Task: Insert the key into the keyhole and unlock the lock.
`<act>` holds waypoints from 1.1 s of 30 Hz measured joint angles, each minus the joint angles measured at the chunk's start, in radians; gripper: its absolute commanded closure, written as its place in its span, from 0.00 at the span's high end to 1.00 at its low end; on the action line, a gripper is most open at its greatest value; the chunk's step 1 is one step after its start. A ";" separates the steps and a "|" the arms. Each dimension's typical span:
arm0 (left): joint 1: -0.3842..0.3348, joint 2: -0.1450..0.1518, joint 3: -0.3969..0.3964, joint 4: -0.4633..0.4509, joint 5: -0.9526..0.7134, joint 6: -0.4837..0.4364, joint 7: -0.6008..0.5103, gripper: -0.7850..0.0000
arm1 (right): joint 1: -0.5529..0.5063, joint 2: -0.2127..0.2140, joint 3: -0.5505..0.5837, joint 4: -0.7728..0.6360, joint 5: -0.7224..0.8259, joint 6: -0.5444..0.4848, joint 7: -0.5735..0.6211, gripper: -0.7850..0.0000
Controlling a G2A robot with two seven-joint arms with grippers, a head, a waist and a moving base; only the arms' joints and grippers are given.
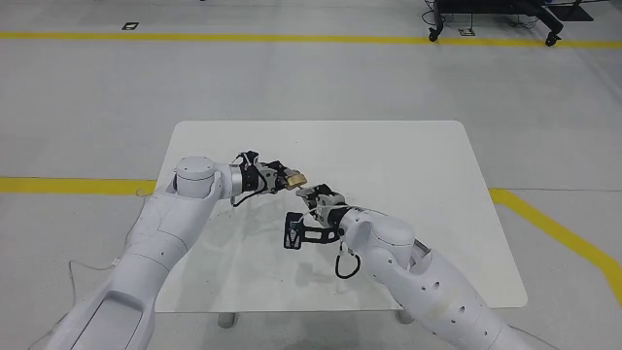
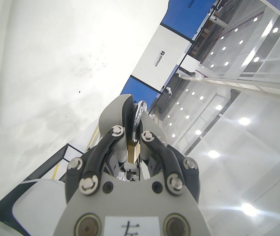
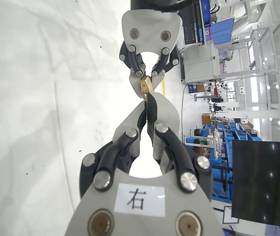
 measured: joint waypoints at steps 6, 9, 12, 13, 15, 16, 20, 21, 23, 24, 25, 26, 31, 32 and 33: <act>-0.002 -0.001 -0.001 0.005 0.001 0.001 0.001 0.00 | 0.003 -0.009 -0.013 0.005 -0.027 0.019 0.045 0.00; -0.003 -0.001 0.000 0.006 0.005 0.002 0.002 0.00 | 0.005 -0.013 -0.017 0.006 -0.031 0.024 0.055 0.00; -0.002 -0.002 0.000 0.005 0.006 0.003 0.003 0.00 | 0.006 -0.016 -0.021 0.009 -0.039 0.021 0.064 0.00; -0.002 -0.002 0.000 0.005 0.007 0.004 0.003 0.00 | 0.008 -0.018 -0.025 0.012 -0.048 0.020 0.077 0.00; -0.002 -0.002 0.000 0.005 0.009 0.005 0.002 0.00 | 0.012 -0.023 -0.032 0.017 -0.050 0.020 0.096 0.00; -0.002 -0.002 0.001 0.005 0.010 0.006 0.002 0.00 | 0.015 -0.026 -0.035 0.020 -0.047 0.022 0.108 0.00; -0.002 -0.003 0.002 0.004 0.014 0.008 0.006 0.00 | 0.025 -0.038 -0.048 0.025 -0.046 0.031 0.158 0.00; -0.003 -0.003 0.002 0.004 0.016 0.009 0.007 0.00 | 0.027 -0.040 -0.051 0.025 -0.046 0.032 0.166 0.00; -0.003 -0.003 0.002 0.003 0.019 0.012 0.008 0.00 | 0.032 -0.045 -0.056 0.028 -0.043 0.034 0.175 0.00; -0.004 -0.003 0.003 0.003 0.020 0.013 0.007 0.00 | 0.034 -0.047 -0.058 0.031 -0.042 0.033 0.178 0.00; -0.004 -0.003 0.003 0.003 0.021 0.015 0.006 0.00 | 0.037 -0.050 -0.060 0.034 -0.040 0.031 0.182 0.00; -0.004 -0.003 0.003 0.003 0.023 0.016 0.005 0.00 | 0.040 -0.053 -0.062 0.038 -0.038 0.030 0.184 0.00; -0.006 -0.003 0.004 0.004 0.029 0.018 0.000 0.00 | 0.059 -0.066 -0.076 0.064 -0.026 0.026 0.198 0.00; -0.007 -0.003 0.004 0.004 0.030 0.019 0.000 0.00 | 0.062 -0.069 -0.079 0.068 -0.026 0.025 0.201 0.00; -0.007 -0.003 0.005 0.004 0.032 0.020 -0.001 0.00 | 0.065 -0.071 -0.080 0.072 -0.025 0.025 0.204 0.00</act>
